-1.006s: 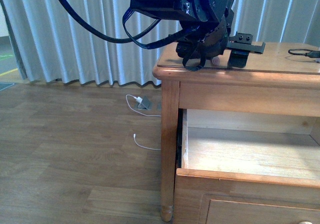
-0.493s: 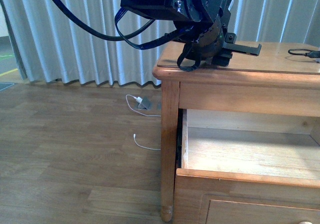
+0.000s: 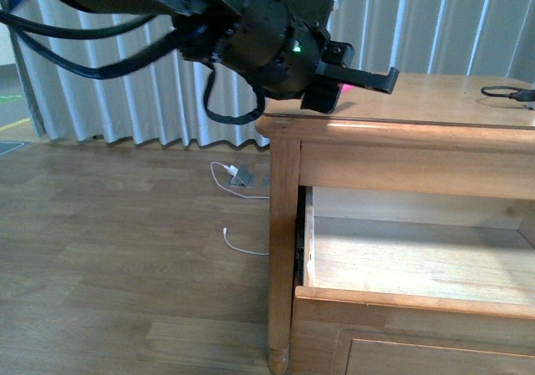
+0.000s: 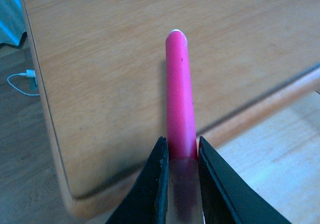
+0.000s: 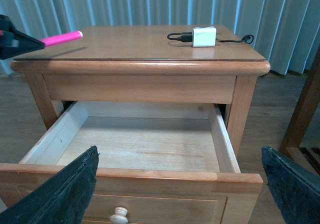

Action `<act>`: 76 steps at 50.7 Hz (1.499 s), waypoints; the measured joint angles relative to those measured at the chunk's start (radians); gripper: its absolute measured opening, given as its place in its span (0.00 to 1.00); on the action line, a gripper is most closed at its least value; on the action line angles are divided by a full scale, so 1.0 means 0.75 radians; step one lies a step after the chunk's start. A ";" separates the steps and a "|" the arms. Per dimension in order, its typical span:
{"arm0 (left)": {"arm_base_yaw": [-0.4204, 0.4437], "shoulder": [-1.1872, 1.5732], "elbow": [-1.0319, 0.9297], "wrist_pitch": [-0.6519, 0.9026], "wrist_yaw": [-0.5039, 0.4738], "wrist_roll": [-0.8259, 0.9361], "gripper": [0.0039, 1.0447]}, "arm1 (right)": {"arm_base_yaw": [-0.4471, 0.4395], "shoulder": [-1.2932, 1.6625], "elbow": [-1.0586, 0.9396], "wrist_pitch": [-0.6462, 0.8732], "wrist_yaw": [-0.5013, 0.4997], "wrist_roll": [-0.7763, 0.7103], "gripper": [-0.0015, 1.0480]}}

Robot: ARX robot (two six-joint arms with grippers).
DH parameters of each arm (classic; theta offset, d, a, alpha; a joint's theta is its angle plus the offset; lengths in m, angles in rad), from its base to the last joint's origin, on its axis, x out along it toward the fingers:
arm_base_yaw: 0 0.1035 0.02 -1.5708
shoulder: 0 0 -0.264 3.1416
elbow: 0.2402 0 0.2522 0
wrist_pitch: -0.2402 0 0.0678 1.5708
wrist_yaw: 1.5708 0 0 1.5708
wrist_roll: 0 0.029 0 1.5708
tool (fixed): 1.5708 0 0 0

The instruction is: Place pink marker in drawer with both arms

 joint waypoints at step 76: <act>-0.170 0.281 -0.024 -0.014 0.172 0.053 0.39 | 0.000 0.000 0.000 0.000 0.000 0.000 0.92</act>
